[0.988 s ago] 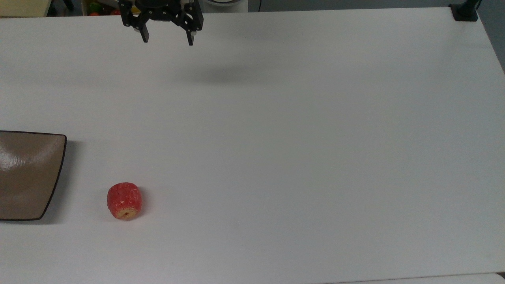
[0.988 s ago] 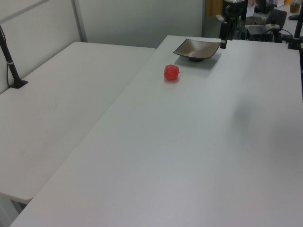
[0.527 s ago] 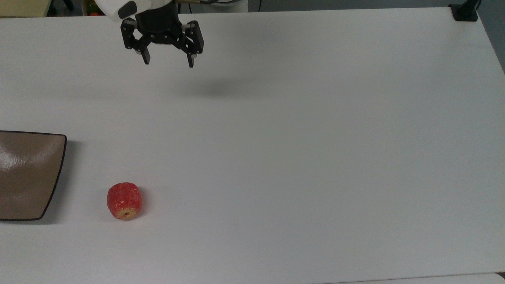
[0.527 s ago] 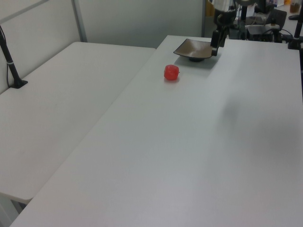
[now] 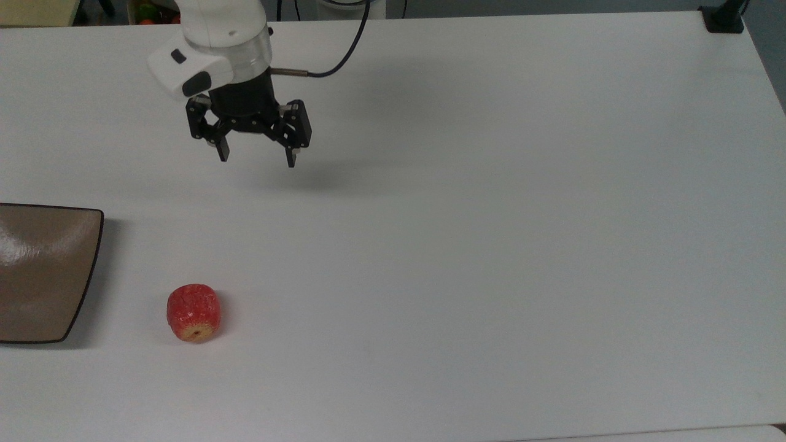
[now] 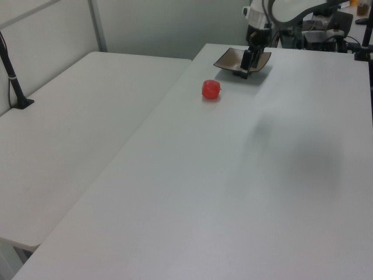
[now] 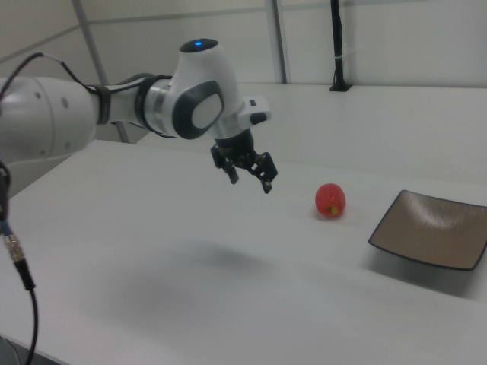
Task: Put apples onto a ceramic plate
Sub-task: 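Move the open gripper over the red apple and lower it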
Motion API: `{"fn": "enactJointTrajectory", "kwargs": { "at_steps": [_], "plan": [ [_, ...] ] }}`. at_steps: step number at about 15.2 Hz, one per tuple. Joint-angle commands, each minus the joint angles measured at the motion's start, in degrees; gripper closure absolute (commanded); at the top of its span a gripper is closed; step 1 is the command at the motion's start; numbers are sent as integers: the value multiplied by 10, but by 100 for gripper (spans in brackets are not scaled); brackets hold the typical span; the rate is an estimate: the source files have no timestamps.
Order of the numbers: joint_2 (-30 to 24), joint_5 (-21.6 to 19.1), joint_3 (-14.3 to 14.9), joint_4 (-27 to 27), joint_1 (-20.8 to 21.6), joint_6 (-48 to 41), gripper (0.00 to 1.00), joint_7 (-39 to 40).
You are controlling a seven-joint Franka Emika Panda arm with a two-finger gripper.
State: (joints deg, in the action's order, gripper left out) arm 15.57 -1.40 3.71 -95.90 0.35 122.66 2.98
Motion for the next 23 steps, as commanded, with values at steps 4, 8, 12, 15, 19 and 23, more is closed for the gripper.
{"fn": "enactJointTrajectory", "kwargs": {
  "at_steps": [4, 8, 12, 15, 19, 23],
  "plan": [
    [132, 3, 2, 152, -34, 16, 0, 42],
    [151, 3, 2, 153, -47, 82, 0, 125],
    [190, -1, 2, 189, -57, 87, 0, 121],
    [205, -1, 2, 213, -55, 86, 0, 121],
    [229, 1, 2, 243, -54, 91, 0, 126],
    [249, 3, 2, 257, -54, 136, 0, 127]
  ]
}}
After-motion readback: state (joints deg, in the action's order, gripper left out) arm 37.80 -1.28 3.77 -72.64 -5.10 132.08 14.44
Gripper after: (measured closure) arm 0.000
